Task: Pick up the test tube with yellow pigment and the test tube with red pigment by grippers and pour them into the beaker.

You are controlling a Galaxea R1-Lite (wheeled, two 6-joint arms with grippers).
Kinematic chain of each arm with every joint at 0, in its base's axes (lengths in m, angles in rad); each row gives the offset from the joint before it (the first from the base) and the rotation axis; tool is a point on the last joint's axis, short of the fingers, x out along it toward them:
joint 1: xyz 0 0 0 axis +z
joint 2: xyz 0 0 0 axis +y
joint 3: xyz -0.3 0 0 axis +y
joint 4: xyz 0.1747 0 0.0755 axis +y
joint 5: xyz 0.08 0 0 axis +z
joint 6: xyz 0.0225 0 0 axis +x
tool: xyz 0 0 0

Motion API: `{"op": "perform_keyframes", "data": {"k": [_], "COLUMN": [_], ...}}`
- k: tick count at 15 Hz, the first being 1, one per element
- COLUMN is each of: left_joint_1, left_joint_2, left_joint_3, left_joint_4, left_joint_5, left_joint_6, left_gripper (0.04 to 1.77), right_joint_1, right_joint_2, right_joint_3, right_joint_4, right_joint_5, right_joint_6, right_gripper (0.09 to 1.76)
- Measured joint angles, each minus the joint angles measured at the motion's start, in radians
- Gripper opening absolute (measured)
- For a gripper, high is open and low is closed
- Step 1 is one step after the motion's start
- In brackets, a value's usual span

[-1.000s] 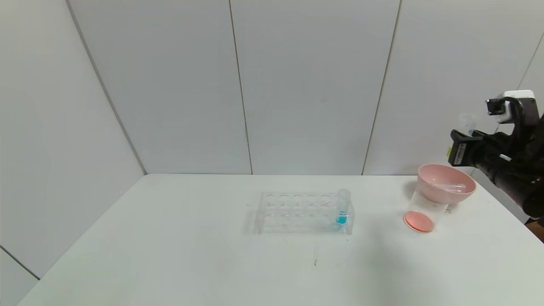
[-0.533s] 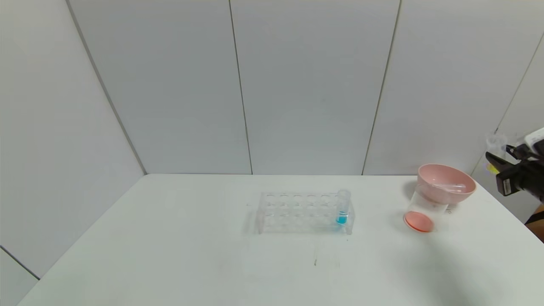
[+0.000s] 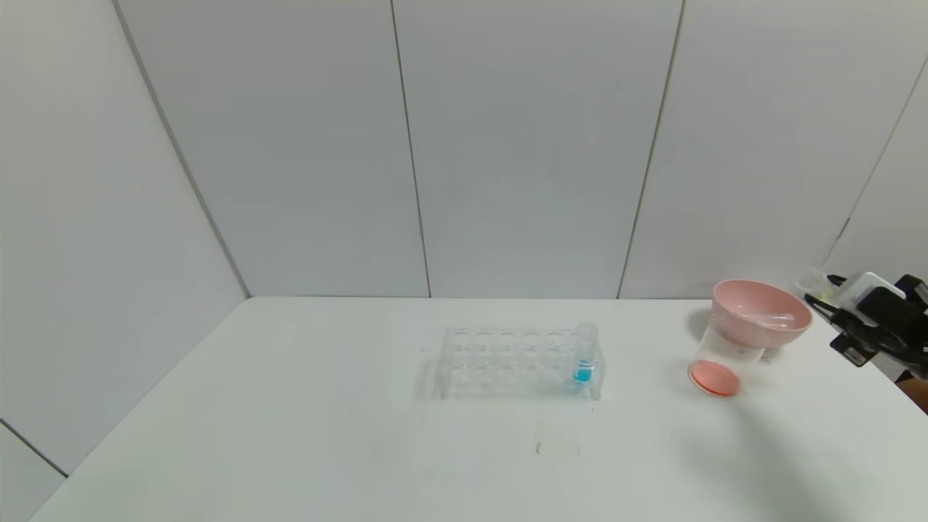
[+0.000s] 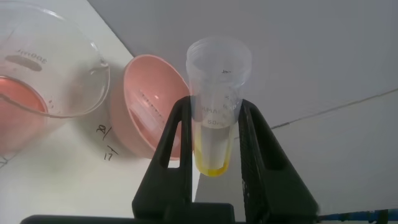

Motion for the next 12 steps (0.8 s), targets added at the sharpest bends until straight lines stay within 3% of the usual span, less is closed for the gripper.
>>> {"op": "perform_keyframes", "data": {"k": [8,12], "left_joint_1": [0.000,0.000], "left_joint_2": [0.000,0.000], "left_joint_3": [0.000,0.000], "left_joint_4": [0.000,0.000], "left_joint_5": [0.000,0.000], "left_joint_6": [0.000,0.000], "left_gripper": [1.76,1.76], "right_joint_1": [0.030,0.050], "right_joint_2": [0.021,0.030], "right_joint_3": [-0.020,-0.022], "right_joint_4": [0.013,0.014], "right_joint_5": [-0.008,-0.065], "right_joint_6": [-0.248,-0.340], "right_gripper": [0.51,0.51]}}
